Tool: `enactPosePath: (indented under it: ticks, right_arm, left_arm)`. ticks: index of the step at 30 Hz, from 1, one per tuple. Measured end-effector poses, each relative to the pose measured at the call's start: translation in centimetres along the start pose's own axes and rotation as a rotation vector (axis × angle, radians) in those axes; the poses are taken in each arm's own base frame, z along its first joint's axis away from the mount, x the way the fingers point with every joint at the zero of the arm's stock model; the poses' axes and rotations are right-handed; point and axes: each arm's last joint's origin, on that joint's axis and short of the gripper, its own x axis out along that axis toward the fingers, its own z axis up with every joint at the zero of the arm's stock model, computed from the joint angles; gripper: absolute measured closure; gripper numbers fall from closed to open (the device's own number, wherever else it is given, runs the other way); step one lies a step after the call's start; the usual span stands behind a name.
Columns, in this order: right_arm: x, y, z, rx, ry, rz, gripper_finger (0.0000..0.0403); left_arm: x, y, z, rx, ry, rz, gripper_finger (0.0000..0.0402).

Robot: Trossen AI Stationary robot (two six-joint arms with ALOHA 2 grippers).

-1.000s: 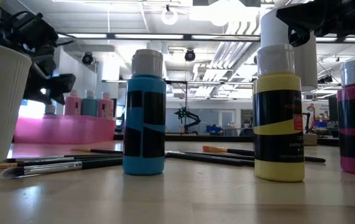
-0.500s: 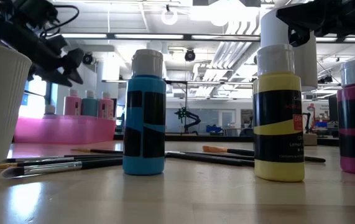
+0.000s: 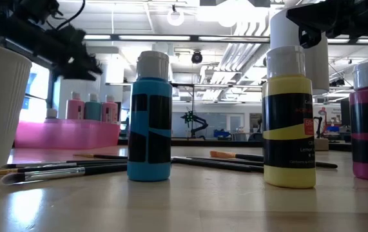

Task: Pick & Place Paint Supplies
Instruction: Put the small light blue paint bottle into the pink bin

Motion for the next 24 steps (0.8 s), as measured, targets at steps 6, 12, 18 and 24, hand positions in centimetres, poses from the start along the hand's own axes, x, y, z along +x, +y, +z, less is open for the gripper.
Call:
enactPosePath:
  ticks: [6,12,18,24]
  right_arm:
    - [0.0,0.0,0.0,0.000,-0.004,0.000,0.0400]
    - [0.0,0.0,0.0,0.000,-0.003,0.000,0.0400]
    - [0.0,0.0,0.0,0.000,-0.003,0.000,0.0400]
    - [0.0,0.0,0.0,0.000,-0.002,0.000,0.0400]
  left_arm:
    - [0.8,-2.6,0.7,0.157,-0.075,-0.318,0.0206]
    - [1.8,-5.0,-0.1,0.245,-0.062,-0.383,0.0206]
    - [2.5,-7.3,-1.9,0.289,0.019,-0.428,0.0206]
    - [2.5,-8.6,-2.8,0.313,0.064,-0.498,0.0206]
